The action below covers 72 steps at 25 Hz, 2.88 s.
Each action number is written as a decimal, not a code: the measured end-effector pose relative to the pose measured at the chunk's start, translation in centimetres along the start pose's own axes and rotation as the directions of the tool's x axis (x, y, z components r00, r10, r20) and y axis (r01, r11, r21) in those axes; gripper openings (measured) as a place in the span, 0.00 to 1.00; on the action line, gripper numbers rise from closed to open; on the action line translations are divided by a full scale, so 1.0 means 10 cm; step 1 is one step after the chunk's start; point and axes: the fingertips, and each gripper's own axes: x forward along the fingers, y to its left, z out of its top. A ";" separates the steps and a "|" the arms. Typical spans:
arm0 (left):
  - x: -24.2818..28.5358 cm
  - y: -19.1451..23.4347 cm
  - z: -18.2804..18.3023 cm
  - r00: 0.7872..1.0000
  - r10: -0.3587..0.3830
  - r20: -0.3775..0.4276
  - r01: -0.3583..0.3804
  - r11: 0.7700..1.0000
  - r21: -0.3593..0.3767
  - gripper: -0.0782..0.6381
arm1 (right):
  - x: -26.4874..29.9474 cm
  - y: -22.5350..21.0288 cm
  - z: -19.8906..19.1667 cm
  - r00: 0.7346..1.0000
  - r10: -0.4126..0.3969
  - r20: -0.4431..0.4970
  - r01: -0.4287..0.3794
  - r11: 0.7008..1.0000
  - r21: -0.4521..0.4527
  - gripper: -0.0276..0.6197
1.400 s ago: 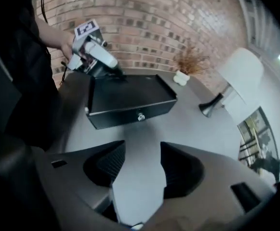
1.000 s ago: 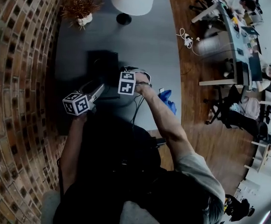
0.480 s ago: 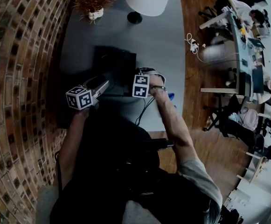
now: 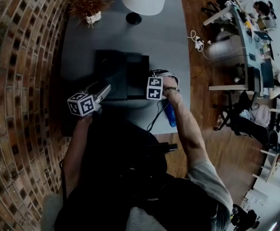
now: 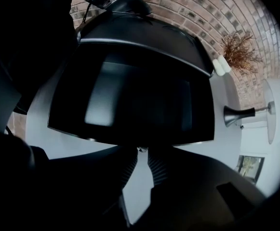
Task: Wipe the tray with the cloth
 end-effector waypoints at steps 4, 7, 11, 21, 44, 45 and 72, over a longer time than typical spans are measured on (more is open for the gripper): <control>0.01 0.01 0.01 1.000 -0.003 -0.011 0.003 1.000 0.005 0.44 | 0.06 0.03 0.03 1.000 0.015 0.020 -0.016 0.999 0.044 0.15; 0.00 0.02 -0.02 1.000 -0.004 -0.021 0.004 1.000 0.009 0.44 | 0.07 0.05 0.04 0.999 0.021 0.025 -0.023 0.998 0.050 0.15; 0.02 0.02 -0.01 0.999 -0.011 -0.045 0.012 1.000 0.025 0.44 | 0.07 0.06 0.03 0.999 0.006 0.031 -0.008 0.997 0.076 0.15; 0.02 0.03 0.02 0.999 -0.013 -0.041 0.015 1.000 0.028 0.44 | -0.55 -0.04 -0.84 0.980 -0.197 0.024 0.154 0.832 0.533 0.21; 0.04 0.01 0.04 1.000 0.000 -0.022 0.001 1.000 0.026 0.43 | -1.58 -0.29 0.19 0.796 -0.280 0.536 -0.251 0.654 0.714 0.31; 0.04 0.01 0.04 1.000 0.002 -0.019 -0.002 1.000 0.025 0.43 | -1.47 -0.50 0.35 0.814 -0.277 0.511 -0.212 0.676 0.705 0.31; 0.07 0.00 0.03 1.000 0.000 -0.015 0.000 1.000 0.021 0.41 | -0.09 -0.45 1.04 0.961 0.089 0.262 -0.100 0.995 0.031 0.31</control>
